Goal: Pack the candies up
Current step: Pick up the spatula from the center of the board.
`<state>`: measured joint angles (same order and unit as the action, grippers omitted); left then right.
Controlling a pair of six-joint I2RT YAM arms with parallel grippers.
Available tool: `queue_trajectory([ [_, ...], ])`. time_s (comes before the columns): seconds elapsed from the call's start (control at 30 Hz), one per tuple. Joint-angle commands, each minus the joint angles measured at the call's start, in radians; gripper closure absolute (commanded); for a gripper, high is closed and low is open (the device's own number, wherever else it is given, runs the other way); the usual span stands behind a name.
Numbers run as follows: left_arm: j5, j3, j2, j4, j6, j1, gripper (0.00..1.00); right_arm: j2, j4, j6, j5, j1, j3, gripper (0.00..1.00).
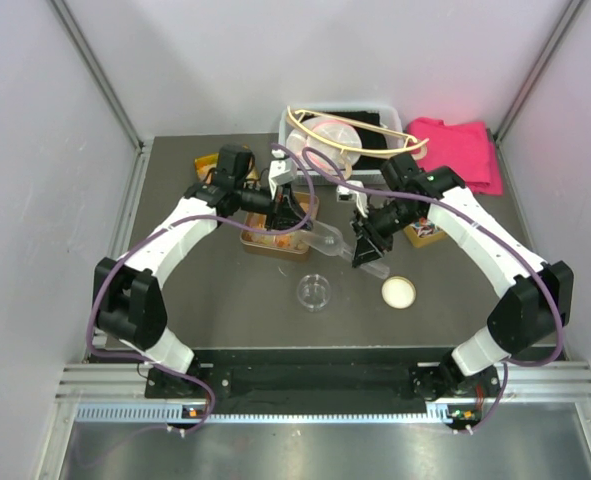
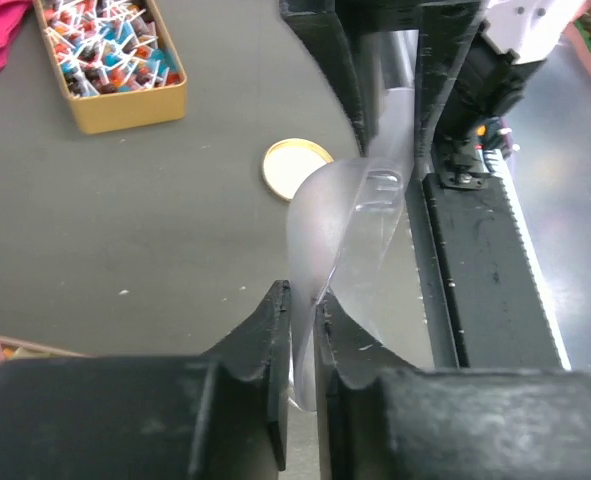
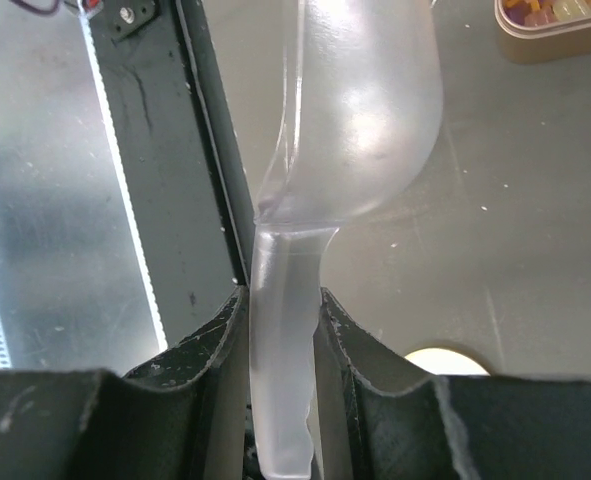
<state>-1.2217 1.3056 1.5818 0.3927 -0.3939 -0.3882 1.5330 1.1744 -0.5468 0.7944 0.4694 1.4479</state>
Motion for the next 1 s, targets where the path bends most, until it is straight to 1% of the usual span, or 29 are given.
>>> queue_trajectory([
  [0.0,-0.009,0.029,0.001,-0.015,0.001,-0.006,0.95,-0.022,-0.044,-0.007,0.006,0.011,0.043,0.75],
  [0.03,-0.006,0.029,0.003,-0.015,0.003,-0.006,1.0,-0.022,-0.045,-0.005,0.005,0.011,0.045,0.75],
  [0.1,-0.002,0.03,0.006,-0.017,0.003,-0.006,1.0,-0.022,-0.045,-0.001,-0.004,0.011,0.051,0.75],
  [0.2,0.007,0.03,0.009,-0.018,0.007,-0.006,1.0,-0.033,-0.058,0.007,-0.029,0.009,0.062,0.67],
  [0.23,0.013,0.03,0.012,-0.02,0.012,-0.006,1.0,-0.036,-0.067,0.01,-0.038,0.011,0.065,0.6],
  [0.3,0.033,0.029,0.015,-0.029,0.023,-0.006,1.0,-0.053,-0.079,0.013,-0.069,0.012,0.068,0.51],
  [0.33,0.039,0.03,0.017,-0.031,0.029,-0.006,1.0,-0.057,-0.088,0.015,-0.079,0.011,0.068,0.43],
  [0.4,0.053,0.03,0.024,-0.034,0.039,-0.006,1.0,-0.076,-0.097,0.015,-0.107,0.011,0.06,0.34],
  [0.43,0.056,0.03,0.024,-0.035,0.04,-0.006,1.0,-0.082,-0.102,0.013,-0.115,0.011,0.057,0.27],
  [0.5,0.062,0.029,0.027,-0.044,0.052,-0.006,1.0,-0.096,-0.105,0.007,-0.124,0.011,0.048,0.19],
  [0.53,0.067,0.029,0.03,-0.057,0.069,-0.006,1.0,-0.112,-0.108,0.004,-0.129,0.011,0.039,0.14],
  [0.6,0.071,0.032,0.037,-0.069,0.087,-0.005,1.0,-0.138,-0.113,-0.008,-0.139,0.009,0.025,0.08],
  [0.63,0.074,0.038,0.038,-0.072,0.102,-0.005,1.0,-0.17,-0.12,-0.011,-0.149,0.011,0.002,0.02],
  [0.77,0.073,0.046,0.06,-0.081,0.127,0.002,1.0,-0.264,-0.173,-0.018,-0.234,0.011,-0.067,0.01],
  [0.87,0.047,0.046,0.066,-0.09,0.145,0.009,1.0,-0.321,-0.225,-0.01,-0.299,0.009,-0.132,0.01],
  [0.97,0.036,0.05,0.073,-0.133,0.208,0.017,1.0,-0.376,-0.317,0.008,-0.372,0.009,-0.217,0.01],
])
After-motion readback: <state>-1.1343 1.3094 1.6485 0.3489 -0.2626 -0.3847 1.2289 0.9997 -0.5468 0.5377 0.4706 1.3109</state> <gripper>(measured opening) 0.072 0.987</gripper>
